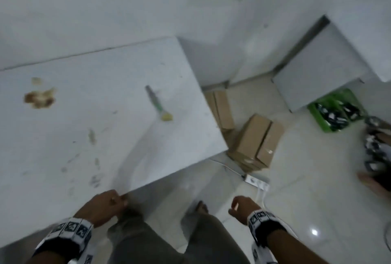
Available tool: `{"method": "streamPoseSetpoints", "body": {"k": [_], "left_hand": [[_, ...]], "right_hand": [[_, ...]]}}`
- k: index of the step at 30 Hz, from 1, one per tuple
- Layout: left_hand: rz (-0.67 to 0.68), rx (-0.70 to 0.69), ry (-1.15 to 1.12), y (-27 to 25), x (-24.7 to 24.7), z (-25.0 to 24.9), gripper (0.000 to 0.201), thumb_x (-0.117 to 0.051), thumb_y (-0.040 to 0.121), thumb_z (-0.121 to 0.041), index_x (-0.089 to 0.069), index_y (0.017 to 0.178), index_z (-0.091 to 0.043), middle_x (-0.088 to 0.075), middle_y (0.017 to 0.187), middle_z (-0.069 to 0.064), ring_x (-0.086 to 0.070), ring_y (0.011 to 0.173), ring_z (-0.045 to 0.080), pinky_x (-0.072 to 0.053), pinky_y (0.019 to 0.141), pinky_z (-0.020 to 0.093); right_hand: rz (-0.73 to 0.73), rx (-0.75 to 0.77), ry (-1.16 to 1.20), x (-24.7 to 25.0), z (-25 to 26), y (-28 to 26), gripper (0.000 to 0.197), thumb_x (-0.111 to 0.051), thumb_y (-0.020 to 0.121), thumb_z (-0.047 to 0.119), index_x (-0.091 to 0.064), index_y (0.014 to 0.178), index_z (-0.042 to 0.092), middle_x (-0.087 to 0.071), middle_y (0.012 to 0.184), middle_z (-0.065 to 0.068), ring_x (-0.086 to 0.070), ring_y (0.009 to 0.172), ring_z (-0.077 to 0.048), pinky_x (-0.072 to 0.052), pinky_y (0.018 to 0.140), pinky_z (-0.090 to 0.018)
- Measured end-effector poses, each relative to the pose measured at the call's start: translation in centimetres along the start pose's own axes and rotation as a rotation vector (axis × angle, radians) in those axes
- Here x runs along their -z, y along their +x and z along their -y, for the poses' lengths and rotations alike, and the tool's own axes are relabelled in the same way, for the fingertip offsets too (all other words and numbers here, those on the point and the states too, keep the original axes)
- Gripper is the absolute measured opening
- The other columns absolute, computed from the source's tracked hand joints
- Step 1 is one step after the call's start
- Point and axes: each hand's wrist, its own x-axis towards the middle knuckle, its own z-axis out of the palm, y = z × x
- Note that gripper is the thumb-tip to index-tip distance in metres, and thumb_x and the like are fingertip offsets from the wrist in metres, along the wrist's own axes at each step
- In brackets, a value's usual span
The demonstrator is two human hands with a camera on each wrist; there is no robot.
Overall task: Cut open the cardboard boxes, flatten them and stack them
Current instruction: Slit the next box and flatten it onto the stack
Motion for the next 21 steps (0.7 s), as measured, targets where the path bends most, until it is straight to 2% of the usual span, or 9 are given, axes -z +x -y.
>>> {"method": "streamPoseSetpoints", "body": {"k": [1,3,6,8,11,14,17,19,21], "left_hand": [[0.019,-0.007,0.026,0.3,-1.4,-1.9,0.029,-0.064,0.095,-0.051,-0.063,0.089,-0.023,-0.070,0.090,-0.005,-0.068,0.086,0.015,-0.053,0.076,0.030],[0.049,-0.002,0.054,0.6,-4.0,-5.6,0.031,-0.067,0.093,-0.052,-0.062,0.089,-0.022,-0.071,0.084,-0.004,-0.070,0.080,0.015,-0.051,0.070,0.027],[0.142,0.009,0.061,0.7,-6.7,-10.2,0.035,-0.073,0.091,-0.047,-0.064,0.088,-0.013,-0.075,0.068,0.002,-0.070,0.058,0.014,-0.055,0.061,0.025],[0.174,0.001,0.064,1.1,-7.9,-13.3,0.037,-0.075,0.090,-0.046,-0.065,0.088,-0.011,-0.075,0.067,0.001,-0.070,0.055,0.017,-0.056,0.059,0.026],[0.255,-0.037,0.062,2.8,-8.3,-19.8,0.035,-0.073,0.091,-0.047,-0.064,0.093,-0.013,-0.076,0.070,0.001,-0.066,0.053,0.015,-0.054,0.055,0.024],[0.326,-0.120,0.074,5.9,-7.6,-28.8,0.035,-0.067,0.093,-0.053,-0.063,0.096,-0.018,-0.073,0.069,0.000,-0.058,0.051,0.008,-0.048,0.051,0.021],[0.322,-0.270,0.078,9.2,-6.6,-39.2,0.040,-0.062,0.092,-0.063,-0.062,0.091,-0.023,-0.067,0.068,-0.003,-0.060,0.058,0.007,-0.051,0.060,0.027],[0.282,-0.386,0.131,10.9,-6.3,-45.7,0.041,-0.058,0.096,-0.060,-0.064,0.091,-0.019,-0.064,0.075,-0.006,-0.060,0.067,0.011,-0.048,0.065,0.030],[0.225,-0.432,0.143,13.0,-6.6,-51.4,0.038,-0.056,0.100,-0.054,-0.064,0.095,-0.017,-0.064,0.084,-0.004,-0.060,0.076,0.016,-0.045,0.068,0.031]], "right_hand": [[0.042,-0.043,0.002,-0.1,-4.0,-0.7,0.026,-0.061,0.096,0.044,-0.057,0.109,0.022,-0.060,0.129,-0.007,-0.056,0.123,-0.024,-0.043,0.097,-0.027],[0.062,-0.110,0.046,0.4,-10.2,-1.8,0.038,-0.060,0.097,0.045,-0.059,0.121,0.016,-0.057,0.137,-0.007,-0.053,0.129,-0.023,-0.042,0.100,-0.026],[0.036,-0.186,0.104,2.2,-16.0,-1.7,0.026,-0.062,0.094,0.046,-0.060,0.108,0.024,-0.061,0.132,-0.004,-0.056,0.124,-0.020,-0.043,0.098,-0.024],[0.016,-0.214,0.141,3.7,-18.8,0.1,0.024,-0.064,0.093,0.046,-0.063,0.106,0.026,-0.063,0.127,-0.004,-0.059,0.118,-0.020,-0.044,0.093,-0.023],[-0.011,-0.231,0.208,7.3,-20.9,3.1,0.017,-0.066,0.091,0.044,-0.061,0.095,0.028,-0.065,0.120,-0.002,-0.062,0.112,-0.020,-0.046,0.089,-0.024],[-0.029,-0.227,0.247,11.4,-21.9,6.8,0.016,-0.066,0.091,0.042,-0.061,0.094,0.027,-0.066,0.115,-0.003,-0.064,0.102,-0.020,-0.047,0.082,-0.025],[-0.029,-0.167,0.234,15.9,-22.1,11.0,0.014,-0.064,0.092,0.039,-0.061,0.093,0.026,-0.066,0.114,-0.005,-0.063,0.101,-0.021,-0.046,0.082,-0.026],[-0.051,-0.126,0.235,18.9,-22.2,13.8,0.015,-0.066,0.092,0.039,-0.063,0.093,0.024,-0.068,0.112,-0.006,-0.065,0.103,-0.024,-0.049,0.084,-0.027],[-0.084,-0.113,0.267,21.8,-22.5,16.4,0.019,-0.067,0.091,0.038,-0.067,0.096,0.020,-0.070,0.109,-0.007,-0.066,0.095,-0.025,-0.051,0.082,-0.029]]}}
